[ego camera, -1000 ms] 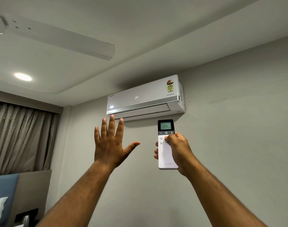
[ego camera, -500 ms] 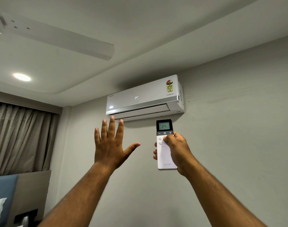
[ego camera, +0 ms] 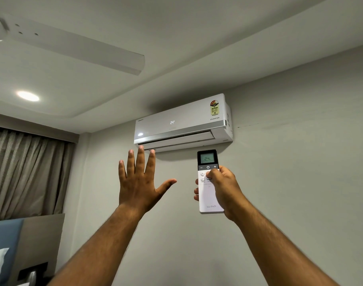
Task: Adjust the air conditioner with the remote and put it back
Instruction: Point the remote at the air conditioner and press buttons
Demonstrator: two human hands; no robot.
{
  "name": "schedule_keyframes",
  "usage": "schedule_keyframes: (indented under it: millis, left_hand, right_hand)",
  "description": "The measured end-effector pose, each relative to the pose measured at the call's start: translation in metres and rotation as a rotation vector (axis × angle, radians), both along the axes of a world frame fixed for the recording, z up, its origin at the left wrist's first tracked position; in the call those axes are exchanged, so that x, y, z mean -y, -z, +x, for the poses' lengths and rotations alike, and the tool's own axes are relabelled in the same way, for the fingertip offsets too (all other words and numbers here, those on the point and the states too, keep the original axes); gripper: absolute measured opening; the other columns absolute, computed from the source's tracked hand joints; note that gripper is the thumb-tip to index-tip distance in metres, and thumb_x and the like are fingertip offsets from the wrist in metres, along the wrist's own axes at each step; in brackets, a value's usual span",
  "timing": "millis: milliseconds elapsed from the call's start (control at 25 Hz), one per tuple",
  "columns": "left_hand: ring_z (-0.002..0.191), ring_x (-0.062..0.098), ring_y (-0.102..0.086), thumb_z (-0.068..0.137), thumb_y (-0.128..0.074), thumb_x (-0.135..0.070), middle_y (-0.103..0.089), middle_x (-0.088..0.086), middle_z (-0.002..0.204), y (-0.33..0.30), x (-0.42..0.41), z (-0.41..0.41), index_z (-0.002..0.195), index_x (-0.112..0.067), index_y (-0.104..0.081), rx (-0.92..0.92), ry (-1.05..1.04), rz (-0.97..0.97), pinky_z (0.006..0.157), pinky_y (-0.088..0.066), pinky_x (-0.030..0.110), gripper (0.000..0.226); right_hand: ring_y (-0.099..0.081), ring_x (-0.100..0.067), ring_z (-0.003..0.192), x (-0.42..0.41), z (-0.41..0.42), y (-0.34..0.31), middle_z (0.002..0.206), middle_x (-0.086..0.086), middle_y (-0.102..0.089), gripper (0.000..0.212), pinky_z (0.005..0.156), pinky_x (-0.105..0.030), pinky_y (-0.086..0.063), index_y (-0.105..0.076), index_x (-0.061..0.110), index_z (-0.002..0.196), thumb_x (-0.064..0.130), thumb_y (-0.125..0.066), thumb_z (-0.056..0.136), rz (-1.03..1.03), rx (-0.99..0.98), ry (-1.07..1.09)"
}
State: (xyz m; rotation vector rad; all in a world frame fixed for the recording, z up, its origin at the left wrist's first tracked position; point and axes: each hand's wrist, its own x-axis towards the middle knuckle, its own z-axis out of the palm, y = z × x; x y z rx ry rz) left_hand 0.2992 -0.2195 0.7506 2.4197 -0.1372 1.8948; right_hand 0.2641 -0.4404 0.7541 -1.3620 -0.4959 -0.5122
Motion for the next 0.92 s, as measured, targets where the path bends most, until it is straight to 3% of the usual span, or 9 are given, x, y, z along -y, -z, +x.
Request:
schedule_keyframes:
  millis: [720,920]
  left_hand:
    - [0.146,0.034,0.006,0.069,-0.005,-0.088,0.001,0.013,0.160,0.002,-0.007,0.004,0.148,-0.023,0.004,0.001,-0.030,0.002,0.116,0.002,0.057,0.102]
    - [0.146,0.034,0.005,0.070,-0.007,-0.088,-0.001,0.013,0.160,0.005,-0.007,0.006,0.148,-0.023,0.002,0.004,-0.025,0.006,0.115,0.002,0.057,0.102]
  right_hand:
    - [-0.070,-0.030,0.063,0.001,0.009,0.003,0.093,-0.021,-0.069,0.019,0.059,-0.042,-0.061,-0.052,0.011,0.113,0.017,-0.046,0.096,-0.011,-0.002,0.001]
    - [-0.070,-0.033,0.066,0.002,0.011,0.004,0.094,-0.023,-0.069,0.021,0.065,-0.047,-0.062,-0.052,0.010,0.114,0.017,-0.046,0.096,-0.014,-0.007,0.006]
